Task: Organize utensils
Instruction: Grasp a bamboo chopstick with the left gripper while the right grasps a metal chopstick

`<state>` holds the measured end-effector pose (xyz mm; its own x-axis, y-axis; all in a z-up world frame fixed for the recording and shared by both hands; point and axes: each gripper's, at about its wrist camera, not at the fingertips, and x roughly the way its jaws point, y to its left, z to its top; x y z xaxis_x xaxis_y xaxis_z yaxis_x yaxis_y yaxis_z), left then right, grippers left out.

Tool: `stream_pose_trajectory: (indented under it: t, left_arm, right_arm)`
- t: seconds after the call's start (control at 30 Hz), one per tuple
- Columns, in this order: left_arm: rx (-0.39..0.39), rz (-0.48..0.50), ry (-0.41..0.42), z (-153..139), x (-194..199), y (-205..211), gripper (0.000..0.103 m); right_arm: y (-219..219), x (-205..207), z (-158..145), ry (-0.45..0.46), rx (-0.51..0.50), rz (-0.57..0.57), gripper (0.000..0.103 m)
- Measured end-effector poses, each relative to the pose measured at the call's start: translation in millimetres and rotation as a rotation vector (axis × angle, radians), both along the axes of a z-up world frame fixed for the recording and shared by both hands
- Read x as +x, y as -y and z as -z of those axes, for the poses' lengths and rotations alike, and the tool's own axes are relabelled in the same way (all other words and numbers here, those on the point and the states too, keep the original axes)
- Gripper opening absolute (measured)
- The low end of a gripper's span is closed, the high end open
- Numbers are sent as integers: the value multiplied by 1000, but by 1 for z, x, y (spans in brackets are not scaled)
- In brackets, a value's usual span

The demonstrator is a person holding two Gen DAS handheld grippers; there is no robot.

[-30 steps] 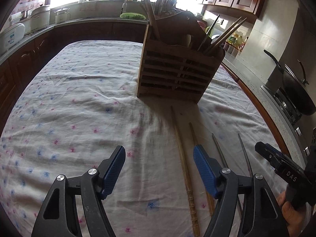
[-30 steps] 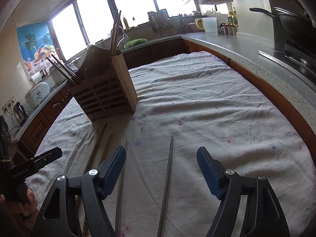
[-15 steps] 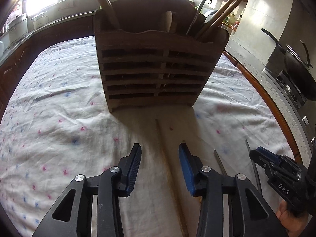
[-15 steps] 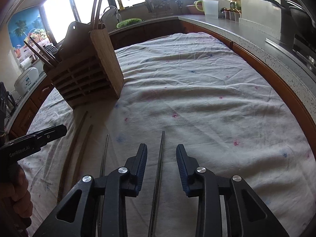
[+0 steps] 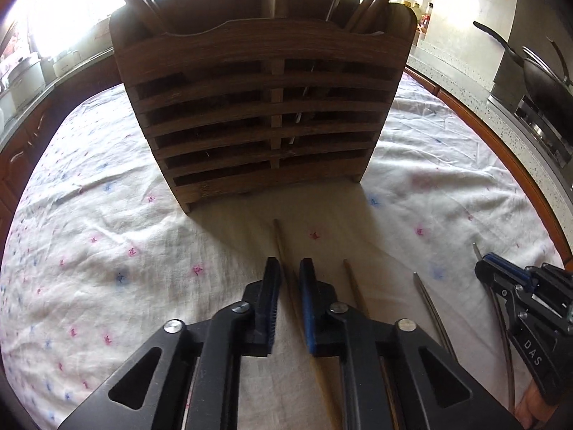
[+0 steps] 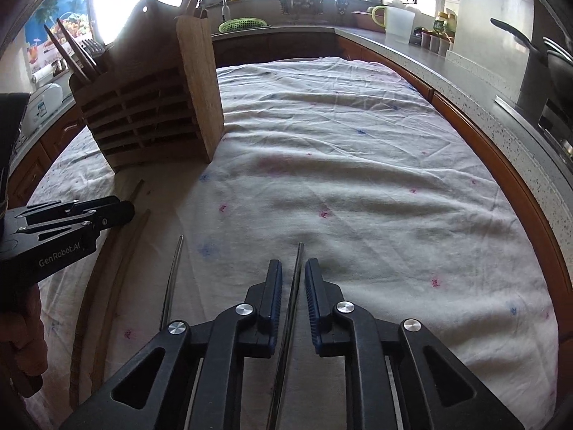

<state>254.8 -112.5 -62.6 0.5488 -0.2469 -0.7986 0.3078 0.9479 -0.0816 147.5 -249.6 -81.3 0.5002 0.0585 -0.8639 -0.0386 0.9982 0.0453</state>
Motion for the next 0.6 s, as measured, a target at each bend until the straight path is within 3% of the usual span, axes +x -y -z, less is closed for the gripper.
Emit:
stream_pose_trajectory:
  t: [0.1, 0.33, 0.6]
  left_arm:
    - [-18, -3, -3, 0, -4, -3, 6]
    - [-124, -23, -32, -7, -29, -30, 4]
    - [-293, -47, 35, -48, -76, -74, 4]
  right_arm:
    - [0, 0, 0, 1, 2, -6, 6]
    - [16, -7, -6, 5, 153, 26, 5]
    - [8, -26, -58, 117, 254, -5, 4]
